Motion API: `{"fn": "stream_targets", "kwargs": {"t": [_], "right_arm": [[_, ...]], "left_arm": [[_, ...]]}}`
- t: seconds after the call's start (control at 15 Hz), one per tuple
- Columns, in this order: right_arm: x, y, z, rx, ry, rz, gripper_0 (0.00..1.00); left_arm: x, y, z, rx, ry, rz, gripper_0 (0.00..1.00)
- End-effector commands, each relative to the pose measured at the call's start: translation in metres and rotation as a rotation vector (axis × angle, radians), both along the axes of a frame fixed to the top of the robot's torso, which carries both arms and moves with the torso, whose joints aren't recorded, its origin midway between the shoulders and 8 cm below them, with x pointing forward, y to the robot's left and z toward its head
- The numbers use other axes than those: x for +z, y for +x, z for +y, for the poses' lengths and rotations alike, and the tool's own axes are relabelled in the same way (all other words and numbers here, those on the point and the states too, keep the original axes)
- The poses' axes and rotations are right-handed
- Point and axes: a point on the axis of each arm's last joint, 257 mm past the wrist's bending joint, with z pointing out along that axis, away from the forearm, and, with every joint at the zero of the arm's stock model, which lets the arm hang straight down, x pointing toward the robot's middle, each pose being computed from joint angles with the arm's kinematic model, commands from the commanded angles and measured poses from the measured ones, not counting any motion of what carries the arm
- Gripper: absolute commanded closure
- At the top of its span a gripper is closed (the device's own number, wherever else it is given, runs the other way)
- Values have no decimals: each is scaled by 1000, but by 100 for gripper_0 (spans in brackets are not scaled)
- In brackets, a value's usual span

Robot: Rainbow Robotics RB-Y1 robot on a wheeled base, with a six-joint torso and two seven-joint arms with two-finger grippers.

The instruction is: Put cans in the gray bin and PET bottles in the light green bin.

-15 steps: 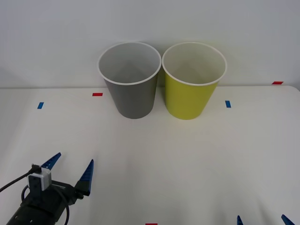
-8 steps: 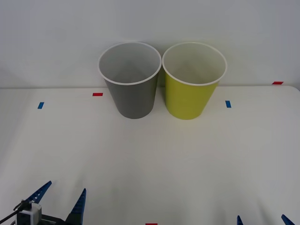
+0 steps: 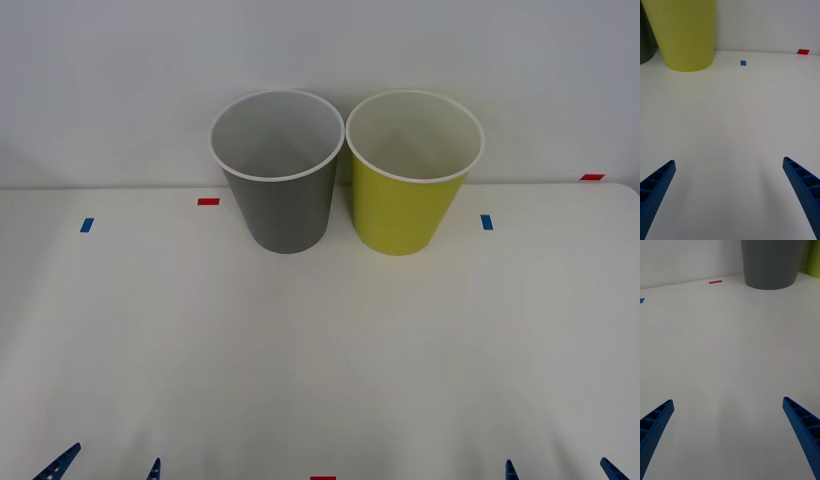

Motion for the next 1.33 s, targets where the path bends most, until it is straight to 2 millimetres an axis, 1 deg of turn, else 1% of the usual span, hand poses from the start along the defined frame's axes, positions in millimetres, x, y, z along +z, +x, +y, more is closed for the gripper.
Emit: {"fn": "stream_targets", "kwargs": {"t": [0.07, 0.2, 1.33], "right_arm": [[0, 0, 0, 0, 0, 0, 0], [0, 0, 0, 0, 0, 0, 0], [0, 0, 0, 0, 0, 0, 0]], "left_arm": [[-8, -12, 9, 23, 3, 30, 0], [-9, -15, 10, 28, 6, 35, 0], [-9, -15, 10, 28, 6, 35, 0]]}}
